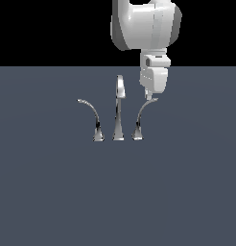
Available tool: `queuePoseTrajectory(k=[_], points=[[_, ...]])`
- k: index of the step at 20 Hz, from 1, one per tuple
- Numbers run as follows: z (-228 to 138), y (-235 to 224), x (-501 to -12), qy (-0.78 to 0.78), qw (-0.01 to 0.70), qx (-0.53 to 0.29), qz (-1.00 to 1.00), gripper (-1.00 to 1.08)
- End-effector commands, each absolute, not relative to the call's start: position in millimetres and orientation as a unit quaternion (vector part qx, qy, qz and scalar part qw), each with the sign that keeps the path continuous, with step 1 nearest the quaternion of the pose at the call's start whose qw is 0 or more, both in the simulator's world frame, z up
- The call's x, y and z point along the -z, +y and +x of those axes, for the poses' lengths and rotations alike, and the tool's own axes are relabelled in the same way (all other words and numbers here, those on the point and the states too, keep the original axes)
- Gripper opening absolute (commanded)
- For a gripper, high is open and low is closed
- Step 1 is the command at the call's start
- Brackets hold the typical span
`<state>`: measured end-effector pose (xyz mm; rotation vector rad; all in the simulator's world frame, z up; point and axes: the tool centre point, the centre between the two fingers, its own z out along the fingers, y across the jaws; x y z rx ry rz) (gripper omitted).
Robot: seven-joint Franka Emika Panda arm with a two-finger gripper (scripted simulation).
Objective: Turn on the faucet by rotating a designated handle.
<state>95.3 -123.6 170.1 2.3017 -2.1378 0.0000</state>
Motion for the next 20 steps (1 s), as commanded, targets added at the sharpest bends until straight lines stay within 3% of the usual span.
queuePoseTrajectory(k=[1,20], points=[[92.5,-125.1,-170.2,-0.681,0.000,0.000,0.733,-1.00],[50.9,-134.4,-170.1,-0.677,-0.003,-0.003,0.736,-1.00]])
